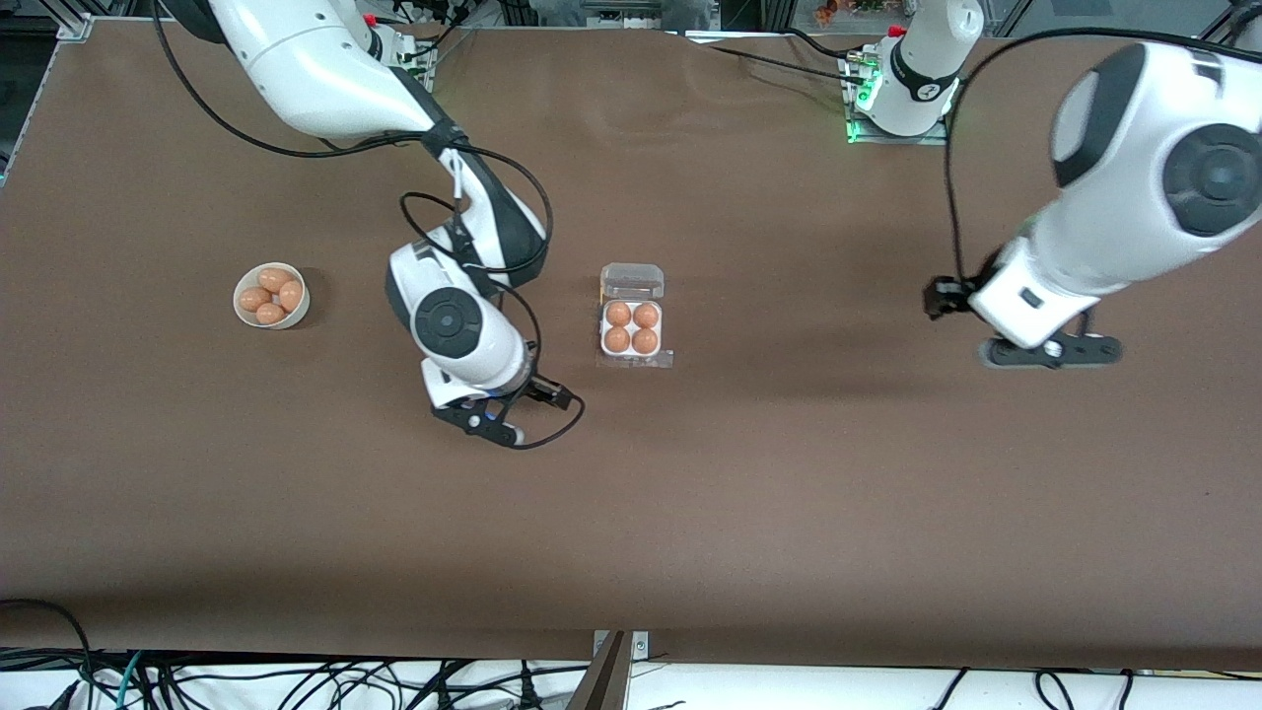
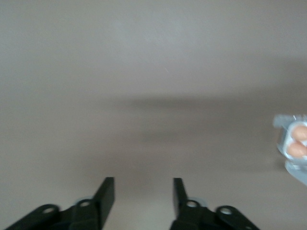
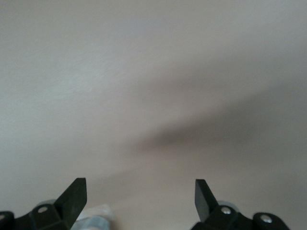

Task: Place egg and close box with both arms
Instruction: 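Withdraw the right gripper while the left gripper reaches toward the egg box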

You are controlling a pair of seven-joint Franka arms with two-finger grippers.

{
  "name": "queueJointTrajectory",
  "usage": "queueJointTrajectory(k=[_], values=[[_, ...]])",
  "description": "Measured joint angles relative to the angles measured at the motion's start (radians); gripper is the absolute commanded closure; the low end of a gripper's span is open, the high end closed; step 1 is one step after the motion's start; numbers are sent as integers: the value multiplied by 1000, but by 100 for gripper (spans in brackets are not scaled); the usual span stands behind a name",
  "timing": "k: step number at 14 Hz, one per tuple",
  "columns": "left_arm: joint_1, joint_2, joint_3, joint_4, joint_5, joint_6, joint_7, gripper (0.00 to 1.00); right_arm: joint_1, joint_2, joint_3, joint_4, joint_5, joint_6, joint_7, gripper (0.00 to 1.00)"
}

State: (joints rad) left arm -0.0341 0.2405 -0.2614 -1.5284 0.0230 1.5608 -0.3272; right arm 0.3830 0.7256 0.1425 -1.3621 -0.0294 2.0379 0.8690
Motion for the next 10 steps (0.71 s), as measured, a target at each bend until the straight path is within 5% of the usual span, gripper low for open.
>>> queueJointTrajectory(k=[4,10], values=[[-32,29,-139,0,-104,-57,-200,90,-77,-78,-11,2,0,-113,-180,0],[-235,178,-155,1,-223,-58,-460,98,-151,-276,-120,-100,0,-174,-574,0]])
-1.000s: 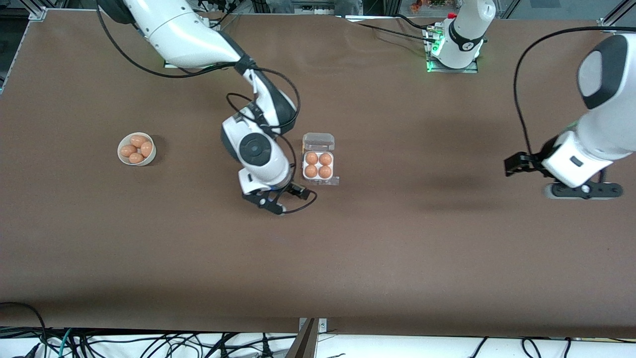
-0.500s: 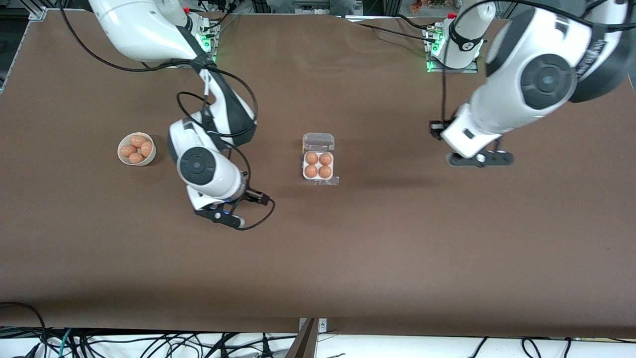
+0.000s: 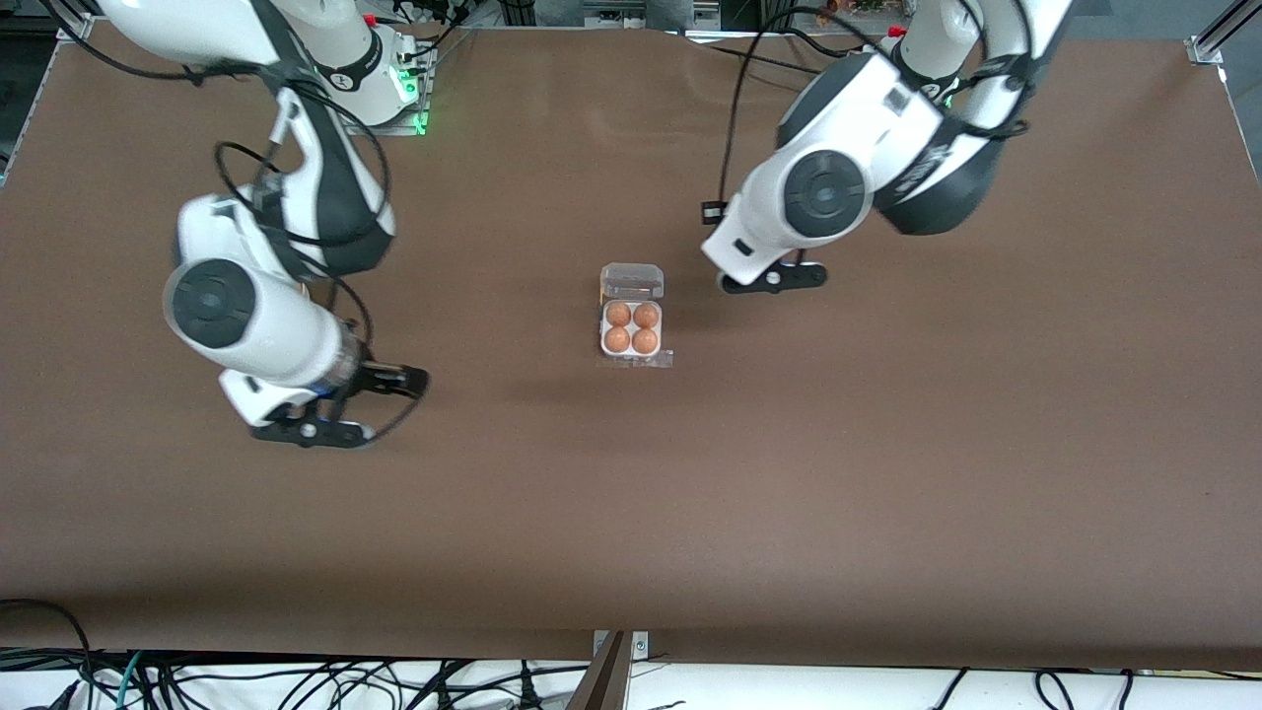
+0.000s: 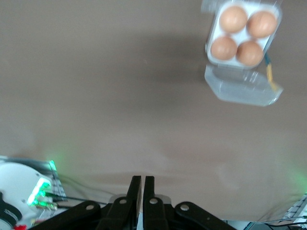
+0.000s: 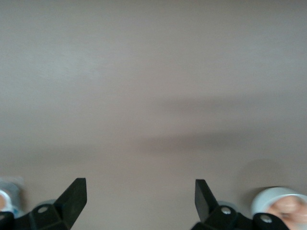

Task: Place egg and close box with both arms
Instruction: 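Withdraw the right gripper while the left gripper reaches toward the egg box, then push the egg box lid down over the eggs with the left gripper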

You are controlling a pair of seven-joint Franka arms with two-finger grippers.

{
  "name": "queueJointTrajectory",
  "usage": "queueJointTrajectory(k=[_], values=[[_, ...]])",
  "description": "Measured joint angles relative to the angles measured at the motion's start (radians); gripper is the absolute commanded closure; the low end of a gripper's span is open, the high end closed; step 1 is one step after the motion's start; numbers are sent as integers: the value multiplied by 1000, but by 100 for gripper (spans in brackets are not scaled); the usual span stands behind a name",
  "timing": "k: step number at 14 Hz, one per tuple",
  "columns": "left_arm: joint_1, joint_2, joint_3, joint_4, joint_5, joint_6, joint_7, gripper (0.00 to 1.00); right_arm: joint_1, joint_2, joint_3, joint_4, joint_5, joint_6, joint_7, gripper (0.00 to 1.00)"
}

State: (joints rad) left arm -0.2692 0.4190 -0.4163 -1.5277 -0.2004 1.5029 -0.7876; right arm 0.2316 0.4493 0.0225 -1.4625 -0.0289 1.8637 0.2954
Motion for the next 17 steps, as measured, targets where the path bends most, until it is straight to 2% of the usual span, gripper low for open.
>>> queueJointTrajectory(k=[4,9,13,17], values=[[-93,95,-1,38,-43,8,-78,100,-90,-198,-24,-121,0,-88,-160,0],[-158,211,-1,109,-56,83,-97,99,-103,-379,-67,-145,0,-253,-237,0],[-196,288,0,116,-56,185,-103,99,-116,-424,-110,-158,0,-274,-267,0],[-199,319,5,121,-56,256,-115,98,-114,-416,-109,-171,0,-235,-267,0]])
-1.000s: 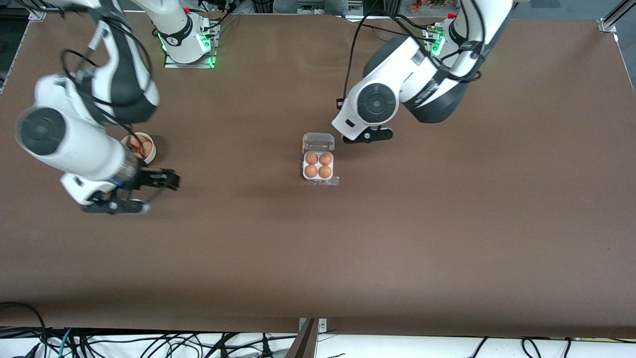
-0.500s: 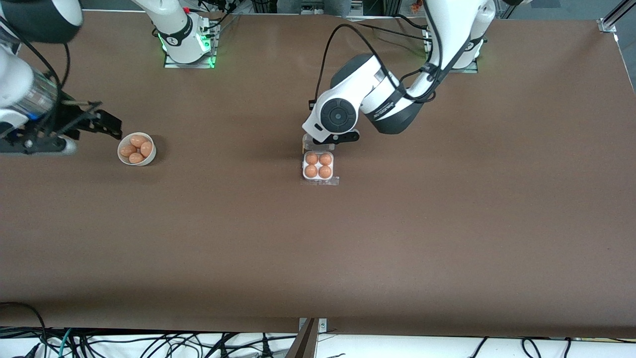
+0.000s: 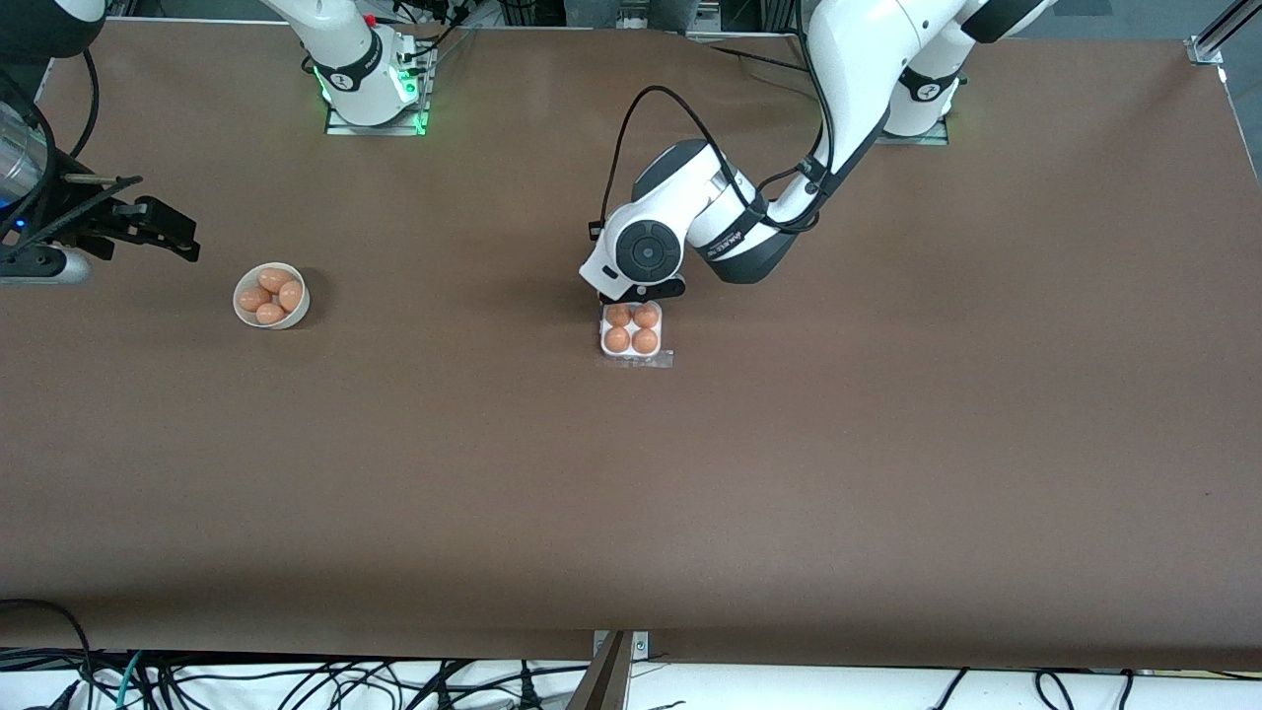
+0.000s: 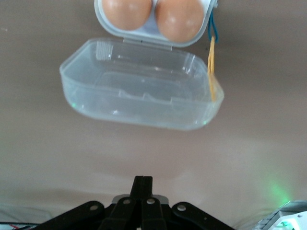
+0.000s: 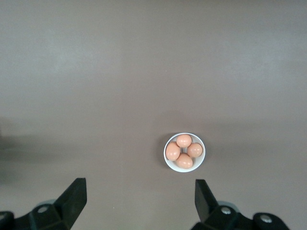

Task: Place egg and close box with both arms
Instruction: 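Push the egg box lid down over the eggs with the left gripper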

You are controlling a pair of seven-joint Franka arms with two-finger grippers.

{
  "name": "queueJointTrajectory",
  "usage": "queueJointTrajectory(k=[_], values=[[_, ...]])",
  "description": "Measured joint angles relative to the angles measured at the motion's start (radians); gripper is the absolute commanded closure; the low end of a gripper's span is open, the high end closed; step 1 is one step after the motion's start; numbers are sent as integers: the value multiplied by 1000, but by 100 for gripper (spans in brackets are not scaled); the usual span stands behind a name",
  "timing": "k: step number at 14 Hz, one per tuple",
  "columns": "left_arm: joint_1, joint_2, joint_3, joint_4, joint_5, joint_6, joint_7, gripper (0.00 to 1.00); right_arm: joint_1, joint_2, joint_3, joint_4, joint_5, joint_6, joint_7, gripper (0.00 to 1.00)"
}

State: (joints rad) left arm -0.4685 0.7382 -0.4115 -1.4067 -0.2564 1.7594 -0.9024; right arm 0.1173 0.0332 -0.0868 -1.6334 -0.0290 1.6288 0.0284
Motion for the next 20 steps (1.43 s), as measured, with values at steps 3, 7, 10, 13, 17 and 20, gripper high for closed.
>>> queueJointTrajectory(k=[3,7,10,13,17,20], values=[[0,10,16,2,0,34,-2,98,2,11,2,-6,0,12,0,0],[1,17,53,5,0,73,-3,98,2,12,2,-6,0,13,0,0],[1,20,61,5,0,108,-4,99,2,12,2,-6,0,13,0,0],[1,21,64,6,0,143,-8,99,2,12,2,-6,0,13,0,0],[0,21,87,32,0,162,-12,98,2,13,2,-6,0,13,0,0],[2,21,138,70,0,162,-12,83,2,13,2,-6,0,12,0,0]])
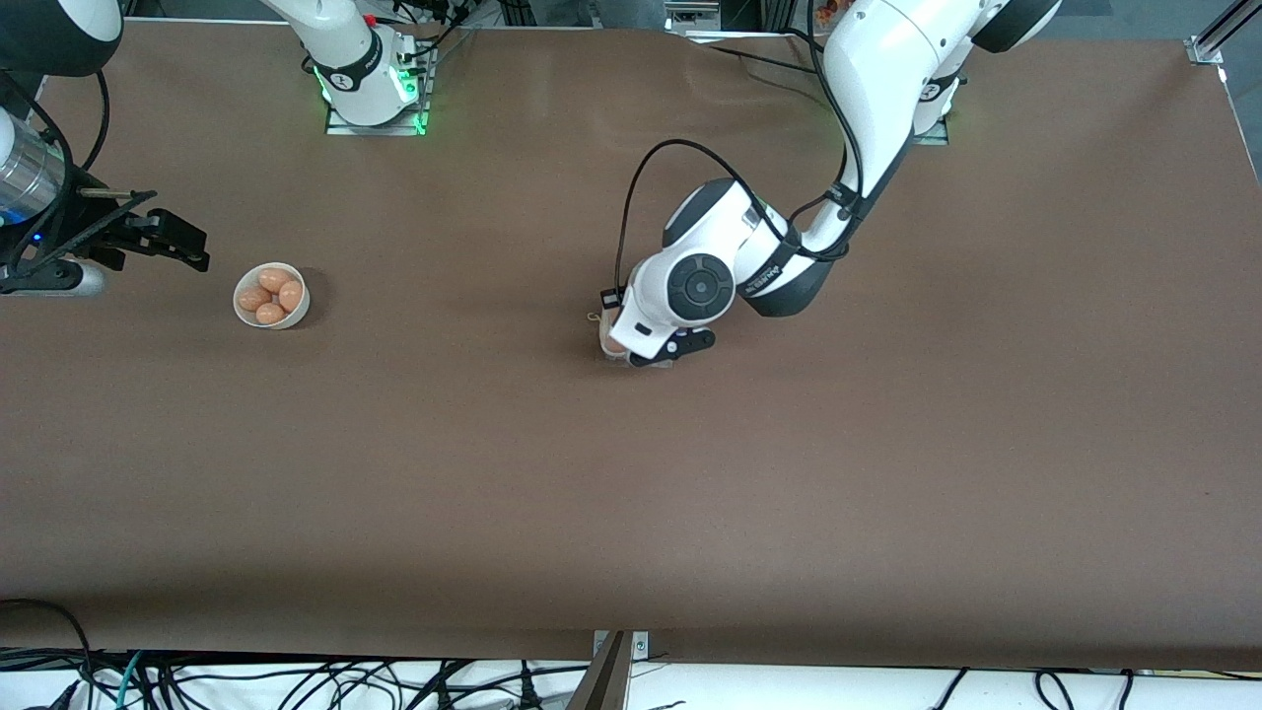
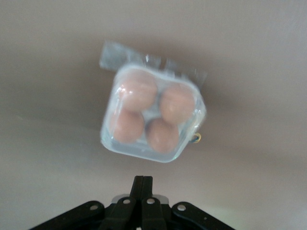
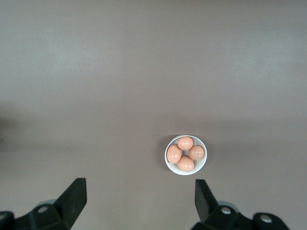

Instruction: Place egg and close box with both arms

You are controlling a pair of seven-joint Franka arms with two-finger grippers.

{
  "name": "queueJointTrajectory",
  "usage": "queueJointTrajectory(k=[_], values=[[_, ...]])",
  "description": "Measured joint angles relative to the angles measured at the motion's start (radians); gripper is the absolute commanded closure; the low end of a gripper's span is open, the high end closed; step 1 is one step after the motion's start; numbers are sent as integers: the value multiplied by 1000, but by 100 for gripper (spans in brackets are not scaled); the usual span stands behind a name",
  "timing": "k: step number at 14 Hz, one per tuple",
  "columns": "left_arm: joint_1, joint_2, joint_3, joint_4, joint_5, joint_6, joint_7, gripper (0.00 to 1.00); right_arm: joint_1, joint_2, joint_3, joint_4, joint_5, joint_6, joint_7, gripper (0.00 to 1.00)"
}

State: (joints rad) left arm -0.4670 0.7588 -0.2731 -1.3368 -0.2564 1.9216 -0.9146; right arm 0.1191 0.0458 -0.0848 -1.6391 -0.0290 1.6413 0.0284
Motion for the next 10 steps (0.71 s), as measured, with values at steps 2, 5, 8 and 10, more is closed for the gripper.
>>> queueJointTrajectory(k=[2,5,8,10], values=[[3,-2,42,26,10,-4,1,55,0,0,0,0,0,0,0,0],[15,-21,95,77,193,-90,3,30,0,0,0,0,0,0,0,0],[54,-56,109,130,383,-227,54,20,0,0,0,0,0,0,0,0],[122,-86,115,160,409,-279,178,15,0,0,0,0,0,0,0,0]])
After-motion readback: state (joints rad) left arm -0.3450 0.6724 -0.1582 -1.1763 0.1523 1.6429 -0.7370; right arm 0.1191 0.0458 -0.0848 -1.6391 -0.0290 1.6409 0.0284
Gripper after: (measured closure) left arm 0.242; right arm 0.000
